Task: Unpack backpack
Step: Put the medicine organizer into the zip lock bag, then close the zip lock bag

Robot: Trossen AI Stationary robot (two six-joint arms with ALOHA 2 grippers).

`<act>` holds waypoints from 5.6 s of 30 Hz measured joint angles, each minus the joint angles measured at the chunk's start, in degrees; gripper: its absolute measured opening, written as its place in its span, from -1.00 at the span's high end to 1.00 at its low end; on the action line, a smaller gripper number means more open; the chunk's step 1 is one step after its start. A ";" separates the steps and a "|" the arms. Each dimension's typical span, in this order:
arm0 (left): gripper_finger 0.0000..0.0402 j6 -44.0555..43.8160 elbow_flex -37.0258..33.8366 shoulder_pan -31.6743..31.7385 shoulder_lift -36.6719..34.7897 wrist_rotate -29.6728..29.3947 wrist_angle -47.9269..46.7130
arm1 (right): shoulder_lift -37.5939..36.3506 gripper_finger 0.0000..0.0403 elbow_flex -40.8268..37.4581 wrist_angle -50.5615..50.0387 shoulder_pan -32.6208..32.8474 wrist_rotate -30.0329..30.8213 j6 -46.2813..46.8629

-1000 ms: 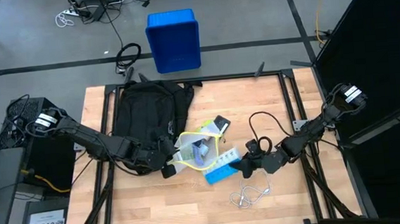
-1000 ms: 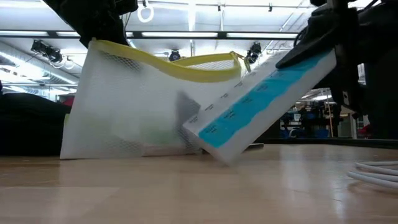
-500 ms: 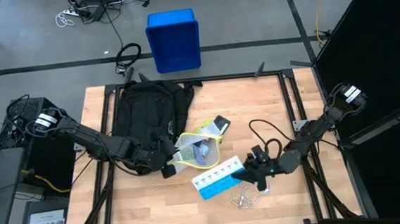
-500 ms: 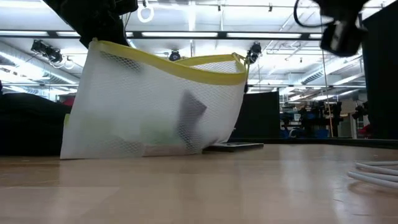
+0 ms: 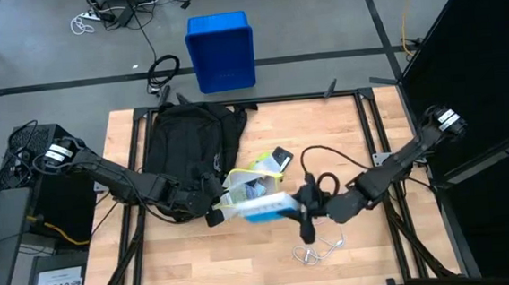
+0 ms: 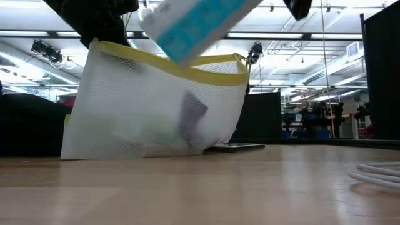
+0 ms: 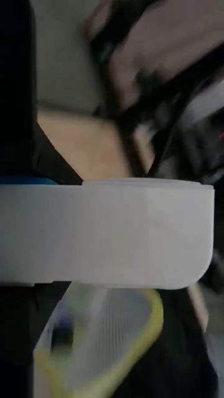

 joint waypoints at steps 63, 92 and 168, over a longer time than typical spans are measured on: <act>1.00 5.64 -0.04 0.02 -0.02 -4.52 9.47 | 17.67 0.45 9.17 -0.18 -16.24 -18.06 -22.07; 1.00 5.75 0.02 0.00 -0.07 -4.20 7.63 | 7.41 -0.37 9.21 -26.54 -9.58 -5.42 -6.87; 1.00 4.57 0.09 0.01 -0.02 -3.67 7.37 | 26.56 1.00 31.99 -48.22 2.71 9.05 -20.22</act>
